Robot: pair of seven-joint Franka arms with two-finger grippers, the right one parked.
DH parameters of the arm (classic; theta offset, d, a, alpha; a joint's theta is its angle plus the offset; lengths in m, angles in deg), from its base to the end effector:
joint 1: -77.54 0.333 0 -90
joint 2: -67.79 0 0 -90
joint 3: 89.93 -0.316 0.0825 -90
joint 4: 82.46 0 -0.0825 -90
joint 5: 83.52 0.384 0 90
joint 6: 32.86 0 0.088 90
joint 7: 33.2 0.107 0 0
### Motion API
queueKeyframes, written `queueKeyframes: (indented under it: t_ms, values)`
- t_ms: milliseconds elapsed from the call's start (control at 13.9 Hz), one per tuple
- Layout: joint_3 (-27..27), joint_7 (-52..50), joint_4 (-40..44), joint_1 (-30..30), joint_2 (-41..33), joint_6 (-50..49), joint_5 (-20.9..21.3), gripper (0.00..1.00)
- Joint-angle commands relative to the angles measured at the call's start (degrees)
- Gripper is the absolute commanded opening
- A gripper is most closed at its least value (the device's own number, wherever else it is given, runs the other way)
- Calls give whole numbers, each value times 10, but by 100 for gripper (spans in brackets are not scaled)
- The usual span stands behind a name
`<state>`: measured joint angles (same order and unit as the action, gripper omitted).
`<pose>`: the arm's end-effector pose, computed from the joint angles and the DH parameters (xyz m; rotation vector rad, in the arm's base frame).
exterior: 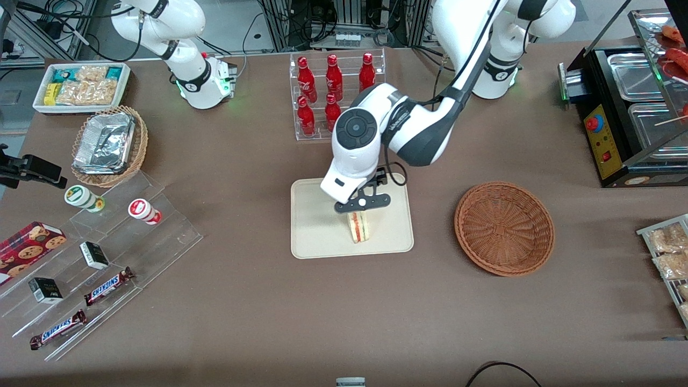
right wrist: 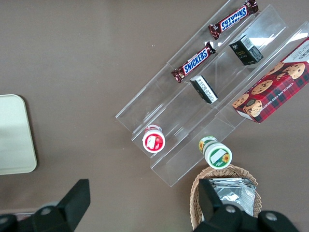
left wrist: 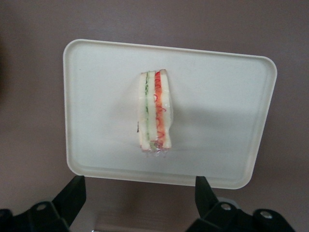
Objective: Place sandwich from basket to tray
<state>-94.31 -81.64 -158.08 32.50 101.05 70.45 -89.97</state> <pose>0.5246 -0.4780 0.3918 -3.1069 -0.2436 0.1781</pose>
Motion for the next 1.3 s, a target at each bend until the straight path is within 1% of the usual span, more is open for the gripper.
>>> queueKeyframes:
  t_ms: [0, 72, 144, 216, 360, 504, 576, 648, 864, 936, 1080, 1224]
  values:
    - [-46, -14, -13, 15, -27, -40, 3, 100]
    - [-55, 3, -24, 16, -43, -71, 5, 100]
    - [-64, 44, -43, 23, -57, -83, 7, 100]
    - [-75, 78, -58, 37, -76, -86, 7, 100]
    - [-77, 112, -88, 67, -105, -85, 8, 100]
    - [-77, 158, -113, 80, -121, -85, 27, 100]
    - [-81, 173, -127, 86, -132, -83, 28, 100]
    - [-84, 195, -140, 103, -147, -82, 29, 100]
    - [-87, 293, -188, 149, -218, -87, 31, 100]
    - [-82, 321, -207, 176, -247, -94, 31, 100]
    - [-62, 363, -205, 219, -267, -129, 34, 100]
    - [13, 377, -208, 301, -296, -143, 56, 100]
